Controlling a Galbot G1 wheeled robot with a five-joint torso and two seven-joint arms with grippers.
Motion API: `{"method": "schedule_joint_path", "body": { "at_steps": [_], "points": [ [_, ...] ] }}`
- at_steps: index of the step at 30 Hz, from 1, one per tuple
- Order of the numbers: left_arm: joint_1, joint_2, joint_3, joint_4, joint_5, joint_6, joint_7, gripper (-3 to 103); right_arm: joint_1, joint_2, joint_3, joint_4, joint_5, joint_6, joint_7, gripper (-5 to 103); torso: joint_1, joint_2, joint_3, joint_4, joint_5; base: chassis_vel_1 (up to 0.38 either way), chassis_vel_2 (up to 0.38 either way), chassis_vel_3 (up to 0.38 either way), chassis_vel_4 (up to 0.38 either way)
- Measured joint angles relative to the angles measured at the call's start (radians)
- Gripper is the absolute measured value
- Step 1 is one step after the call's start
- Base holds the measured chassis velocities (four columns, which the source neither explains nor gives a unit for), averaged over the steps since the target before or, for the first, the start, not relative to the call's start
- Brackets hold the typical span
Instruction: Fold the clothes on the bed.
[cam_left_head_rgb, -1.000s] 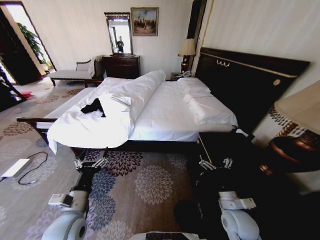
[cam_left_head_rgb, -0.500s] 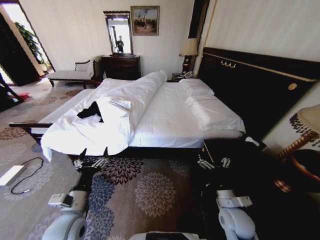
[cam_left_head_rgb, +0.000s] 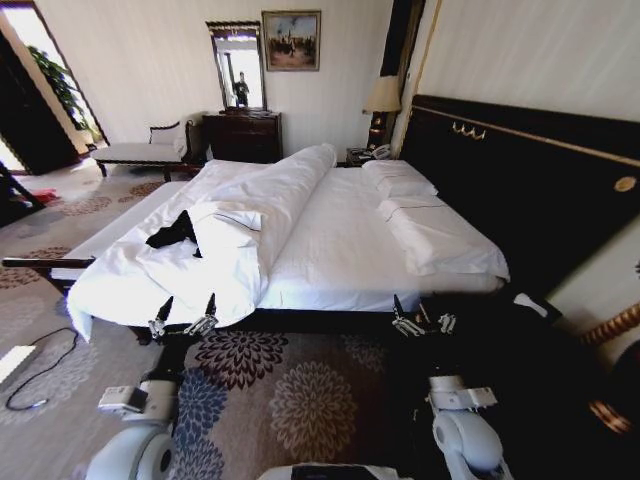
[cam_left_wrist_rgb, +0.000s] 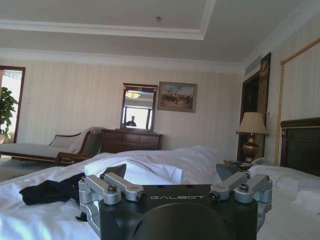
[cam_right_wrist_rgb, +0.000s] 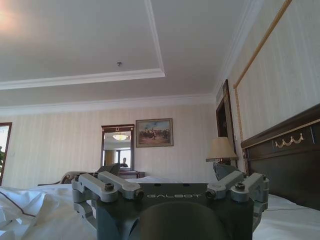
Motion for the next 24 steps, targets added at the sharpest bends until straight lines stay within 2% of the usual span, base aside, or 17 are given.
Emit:
{"method": "schedule_joint_path", "body": {
  "at_steps": [10, 24],
  "points": [
    [0.004, -0.006, -0.002, -0.004, 0.007, -0.004, 0.001, 100, 0.012, -0.006, 0.008, -0.006, 0.016, 0.0, 0.0, 100, 0.0, 0.0, 0.0, 0.0, 0.0, -0.174, 0.18, 0.171, -0.172],
    [0.019, -0.008, -0.008, -0.016, 0.009, -0.017, 0.001, 100, 0.01, -0.004, 0.003, -0.002, 0.017, 0.012, 0.0, 100, 0.0, 0.0, 0.0, 0.0, 0.0002, -0.259, 0.194, 0.258, -0.188]
  ]
}}
